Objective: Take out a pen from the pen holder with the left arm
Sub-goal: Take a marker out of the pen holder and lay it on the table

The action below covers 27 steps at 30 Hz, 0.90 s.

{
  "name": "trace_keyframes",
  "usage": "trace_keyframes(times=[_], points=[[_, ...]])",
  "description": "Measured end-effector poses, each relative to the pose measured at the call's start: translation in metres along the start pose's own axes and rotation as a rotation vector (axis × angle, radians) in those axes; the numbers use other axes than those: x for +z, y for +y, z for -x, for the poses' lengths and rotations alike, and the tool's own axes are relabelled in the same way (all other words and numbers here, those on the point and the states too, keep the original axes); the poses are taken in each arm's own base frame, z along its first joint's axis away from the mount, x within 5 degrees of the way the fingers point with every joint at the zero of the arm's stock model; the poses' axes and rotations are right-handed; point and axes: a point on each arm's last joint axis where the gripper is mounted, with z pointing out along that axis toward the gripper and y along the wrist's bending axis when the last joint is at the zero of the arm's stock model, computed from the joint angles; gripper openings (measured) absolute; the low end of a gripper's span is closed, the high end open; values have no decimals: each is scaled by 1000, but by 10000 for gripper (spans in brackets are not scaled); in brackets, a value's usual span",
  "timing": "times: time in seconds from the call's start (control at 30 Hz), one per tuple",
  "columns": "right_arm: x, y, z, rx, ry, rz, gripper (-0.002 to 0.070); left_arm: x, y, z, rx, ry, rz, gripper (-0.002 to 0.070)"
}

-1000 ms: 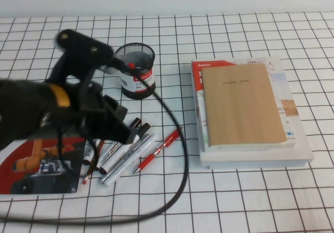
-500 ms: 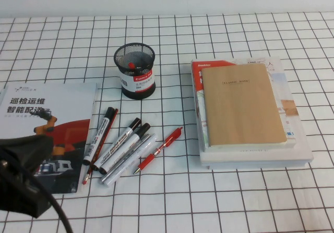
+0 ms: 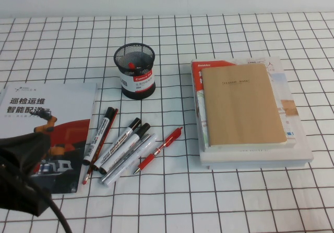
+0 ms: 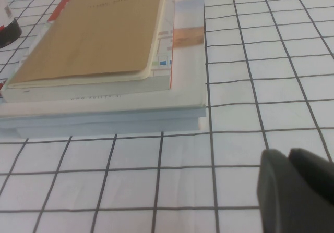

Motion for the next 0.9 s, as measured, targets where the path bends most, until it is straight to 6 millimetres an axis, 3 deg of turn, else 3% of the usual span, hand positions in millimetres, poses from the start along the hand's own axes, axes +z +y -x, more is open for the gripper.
trace_keyframes(times=[0.13, 0.47, 0.7, 0.9], points=[[0, 0, 0, 0, 0, 0, -14, 1, 4, -12, 22, -108, 26, 0], [0, 0, 0, 0, 0, 0, -14, -20, 21, -78, -54, -364, 263, 0], [0, 0, 0, 0, 0, 0, -14, -23, 24, -116, -109, -415, 395, 0], [0, 0, 0, 0, 0, 0, -14, -16, 23, -134, -123, -408, 400, 0]])
